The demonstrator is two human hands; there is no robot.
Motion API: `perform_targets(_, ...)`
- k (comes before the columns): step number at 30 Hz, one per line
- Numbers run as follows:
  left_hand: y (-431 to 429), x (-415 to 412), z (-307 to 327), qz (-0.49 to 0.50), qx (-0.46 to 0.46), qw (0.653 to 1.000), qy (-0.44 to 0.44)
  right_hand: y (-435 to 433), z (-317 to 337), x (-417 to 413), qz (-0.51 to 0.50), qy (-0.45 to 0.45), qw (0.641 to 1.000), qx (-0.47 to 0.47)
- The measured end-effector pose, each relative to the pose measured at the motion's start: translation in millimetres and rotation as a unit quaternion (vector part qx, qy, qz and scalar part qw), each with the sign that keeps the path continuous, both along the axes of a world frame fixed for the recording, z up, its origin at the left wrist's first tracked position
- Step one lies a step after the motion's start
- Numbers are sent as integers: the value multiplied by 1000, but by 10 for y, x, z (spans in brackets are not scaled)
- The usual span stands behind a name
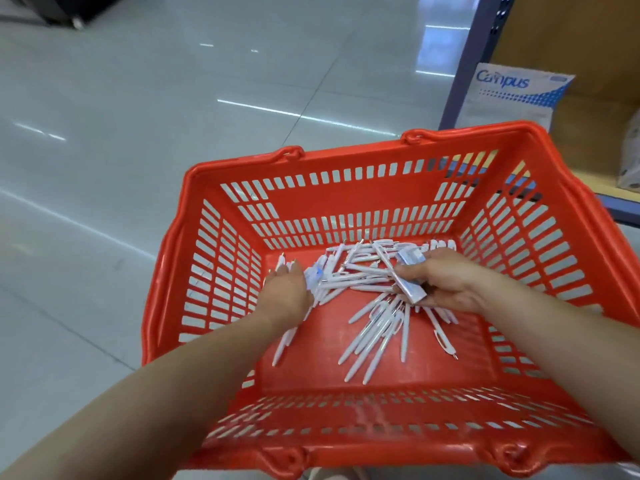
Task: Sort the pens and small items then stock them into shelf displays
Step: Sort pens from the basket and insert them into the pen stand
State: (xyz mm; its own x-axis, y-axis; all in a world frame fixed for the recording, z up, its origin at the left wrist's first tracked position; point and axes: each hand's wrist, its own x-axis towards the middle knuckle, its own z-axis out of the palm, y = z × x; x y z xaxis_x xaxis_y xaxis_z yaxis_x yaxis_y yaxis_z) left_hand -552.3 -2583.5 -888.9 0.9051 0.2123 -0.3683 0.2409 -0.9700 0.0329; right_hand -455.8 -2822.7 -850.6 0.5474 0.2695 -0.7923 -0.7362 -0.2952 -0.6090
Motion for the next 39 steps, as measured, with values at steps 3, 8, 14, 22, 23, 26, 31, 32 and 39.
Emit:
perform_targets(3,-144,-143,-37,-15,-51,998,-26,53,22,-60,11,11,1000,4)
perform_targets(8,-177,-114,90,74,-159,983,-48,178,0,-120,-10,40,999,25)
perform_targets(14,-241,-17,238,234,-342,904,-102,502,-27,-194,-50,99,990,87)
perform_targets(22,-171,104,383,169,-433,883,-60,735,-170,-279,-15,-53,997,49)
perform_targets(23,-87,125,366,171,-404,897,-62,709,-188,-281,26,-98,995,5)
perform_targets(26,108,130,232,95,-200,974,-53,627,-206,-318,185,-217,950,-125)
perform_targets(31,43,74,4,-12,-73,997,-3,579,-214,-345,252,-243,925,-149)
perform_targets(32,49,83,1,-21,-64,998,-6,575,-203,-344,253,-238,927,-143)
perform_targets(39,81,66,-49,-17,-20,1000,2,538,-90,-340,217,-129,965,-73)
